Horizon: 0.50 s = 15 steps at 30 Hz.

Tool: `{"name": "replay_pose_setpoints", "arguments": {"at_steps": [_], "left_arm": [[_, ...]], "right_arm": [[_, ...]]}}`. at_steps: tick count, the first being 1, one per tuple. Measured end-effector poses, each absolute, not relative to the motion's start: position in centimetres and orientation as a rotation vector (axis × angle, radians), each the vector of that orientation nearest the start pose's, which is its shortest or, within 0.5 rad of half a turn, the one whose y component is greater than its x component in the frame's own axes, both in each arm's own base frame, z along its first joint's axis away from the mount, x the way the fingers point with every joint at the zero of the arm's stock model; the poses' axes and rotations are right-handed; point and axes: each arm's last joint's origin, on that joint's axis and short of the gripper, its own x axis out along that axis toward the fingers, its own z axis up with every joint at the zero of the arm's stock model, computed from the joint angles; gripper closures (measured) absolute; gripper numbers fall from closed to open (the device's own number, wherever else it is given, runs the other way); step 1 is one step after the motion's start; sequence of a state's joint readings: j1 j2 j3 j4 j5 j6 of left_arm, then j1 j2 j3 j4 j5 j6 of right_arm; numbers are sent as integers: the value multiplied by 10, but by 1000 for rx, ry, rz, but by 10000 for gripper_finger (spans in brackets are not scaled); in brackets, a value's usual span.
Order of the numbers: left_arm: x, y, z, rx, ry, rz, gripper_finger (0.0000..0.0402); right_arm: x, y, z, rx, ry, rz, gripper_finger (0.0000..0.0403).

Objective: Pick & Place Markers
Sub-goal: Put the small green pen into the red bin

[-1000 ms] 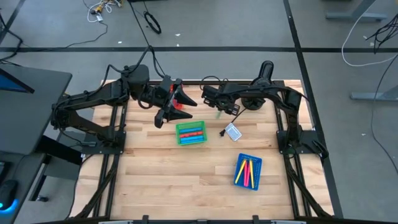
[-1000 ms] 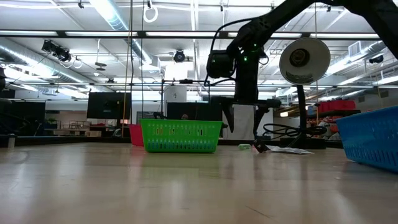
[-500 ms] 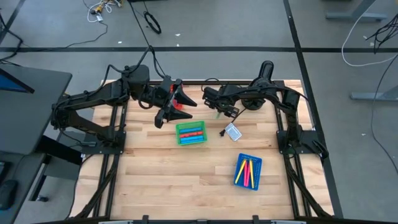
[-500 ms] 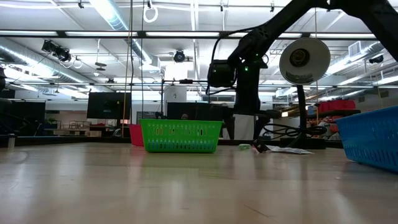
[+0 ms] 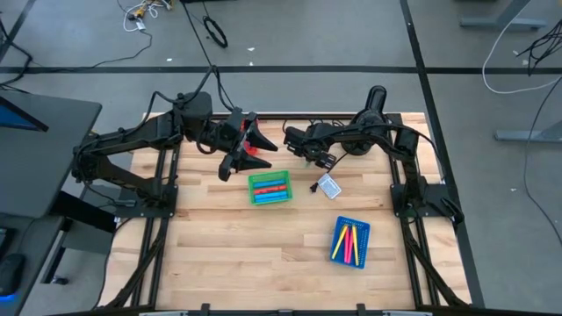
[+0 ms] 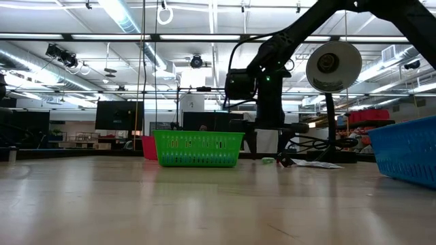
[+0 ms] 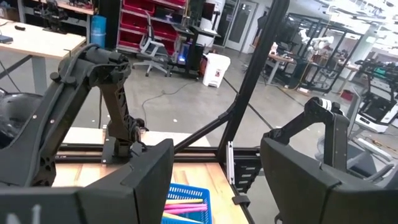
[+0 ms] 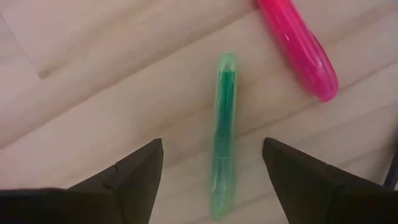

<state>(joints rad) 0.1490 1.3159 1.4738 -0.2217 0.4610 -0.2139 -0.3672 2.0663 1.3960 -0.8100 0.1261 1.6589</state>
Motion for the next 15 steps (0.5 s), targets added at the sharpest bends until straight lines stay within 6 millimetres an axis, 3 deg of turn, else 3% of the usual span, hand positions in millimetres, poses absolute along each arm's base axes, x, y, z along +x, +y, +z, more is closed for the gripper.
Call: {"name": "replay_pose_setpoints", "arguments": {"at_steps": [6,15], "left_arm": [[278,29,451,-235,97,-304,154],[278,29,451,-235,97,-304,154]], "right_arm": [[355,-140,134,1458,822,-1550,161],[352,-139,133,1451,848,-1568,297]]}}
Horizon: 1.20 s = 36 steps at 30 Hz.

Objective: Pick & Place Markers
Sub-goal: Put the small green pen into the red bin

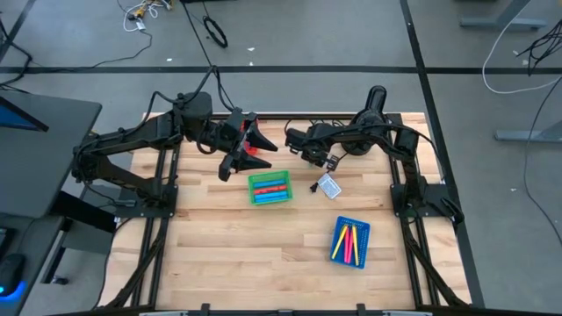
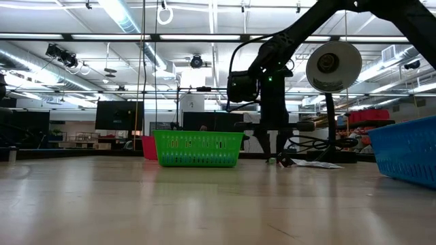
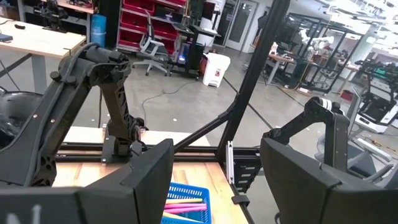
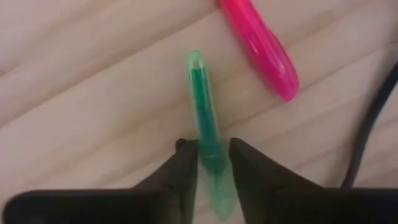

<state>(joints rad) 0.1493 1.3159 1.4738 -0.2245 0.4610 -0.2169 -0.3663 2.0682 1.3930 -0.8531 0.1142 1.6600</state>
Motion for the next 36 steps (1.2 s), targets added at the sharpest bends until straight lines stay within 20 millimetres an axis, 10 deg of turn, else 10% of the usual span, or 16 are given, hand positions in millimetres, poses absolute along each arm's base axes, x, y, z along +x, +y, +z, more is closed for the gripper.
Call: {"name": "replay_pose_setpoints", "arguments": {"at_steps": [12,36], "left_arm": [[277,40,451,-244,93,-262,154],[276,53,454,-260,43,-139,154]], "right_arm": [[344,-134,148,1293,958,-1489,379],[295,-113,300,519,986,-567,373]]}}
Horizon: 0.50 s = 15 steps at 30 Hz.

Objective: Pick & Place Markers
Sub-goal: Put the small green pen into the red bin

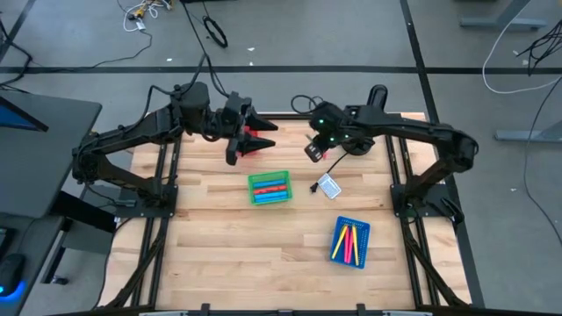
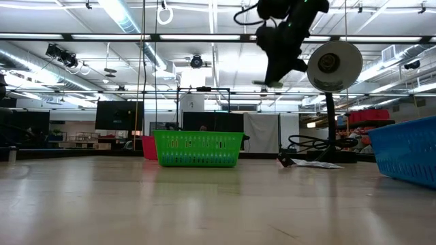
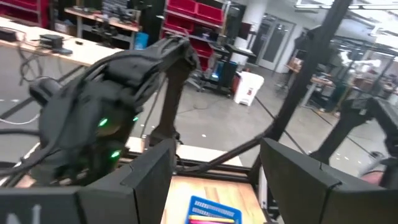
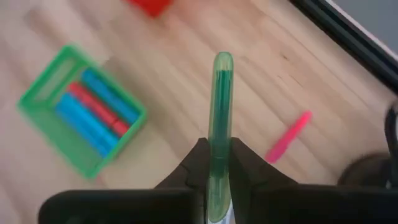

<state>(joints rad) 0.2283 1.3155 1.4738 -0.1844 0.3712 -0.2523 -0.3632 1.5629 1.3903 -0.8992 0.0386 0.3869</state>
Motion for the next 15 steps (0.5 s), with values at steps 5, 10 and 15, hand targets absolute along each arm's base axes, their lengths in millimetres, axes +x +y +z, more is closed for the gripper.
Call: {"name": "replay_pose_setpoints", "arguments": {"at_steps": [5,10,15], "left_arm": [[276,54,454,-259,38,-98,154],[276,54,454,-264,38,-93,154],[276,54,454,-265,38,-94,154]], "right_arm": [[288,-107,312,424,976,-439,373],[290,-105,311,400,980,-355,374],[301,-97,315,354,912,-238,377]]}}
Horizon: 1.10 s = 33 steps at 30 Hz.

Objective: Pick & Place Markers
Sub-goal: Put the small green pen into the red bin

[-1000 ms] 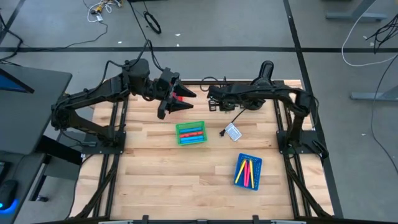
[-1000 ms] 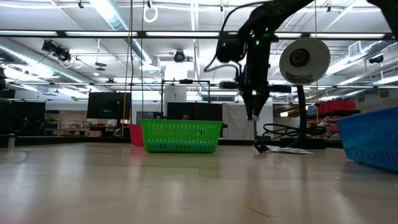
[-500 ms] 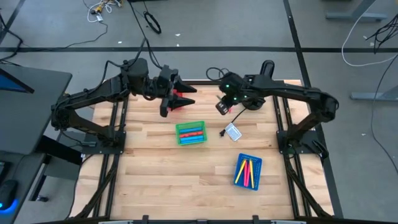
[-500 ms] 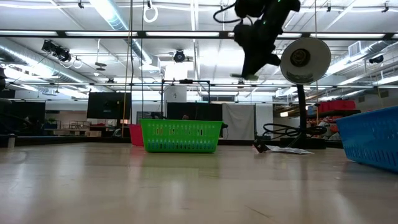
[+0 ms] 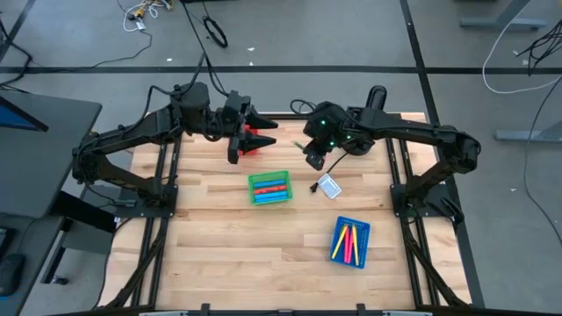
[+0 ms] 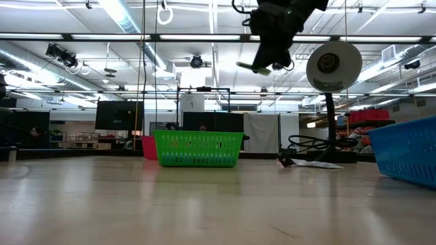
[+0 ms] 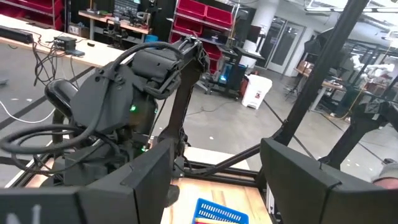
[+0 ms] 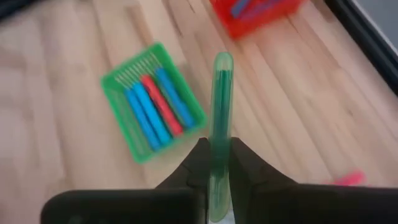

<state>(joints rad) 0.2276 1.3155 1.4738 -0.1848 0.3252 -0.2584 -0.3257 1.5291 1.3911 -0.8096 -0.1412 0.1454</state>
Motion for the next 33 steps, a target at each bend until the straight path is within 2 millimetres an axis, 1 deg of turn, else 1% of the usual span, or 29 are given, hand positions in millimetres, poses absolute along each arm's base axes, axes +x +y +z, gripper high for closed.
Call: {"name": "replay_pose_setpoints", "arguments": {"at_steps": [3,6,10,13,16,22,28,33], "left_arm": [[276,54,454,-267,40,-102,154],[275,53,455,-257,41,-128,154],[260,57,465,-236,-2,-105,154],[250,60,469,-204,-7,-62,154],[245,62,469,-172,-4,-13,154],[245,64,469,-171,0,24,154],[248,64,467,-176,6,22,154],[248,64,467,-199,4,20,154]], "right_arm": [[307,-94,320,350,841,-185,378],[312,-88,330,367,740,-118,378],[317,-80,345,355,605,-75,378],[318,-73,362,336,482,-45,378],[316,-65,380,310,349,-11,378],[312,-53,416,272,64,57,379],[313,-51,433,281,-117,89,379],[314,-51,435,264,-147,90,383]]}}
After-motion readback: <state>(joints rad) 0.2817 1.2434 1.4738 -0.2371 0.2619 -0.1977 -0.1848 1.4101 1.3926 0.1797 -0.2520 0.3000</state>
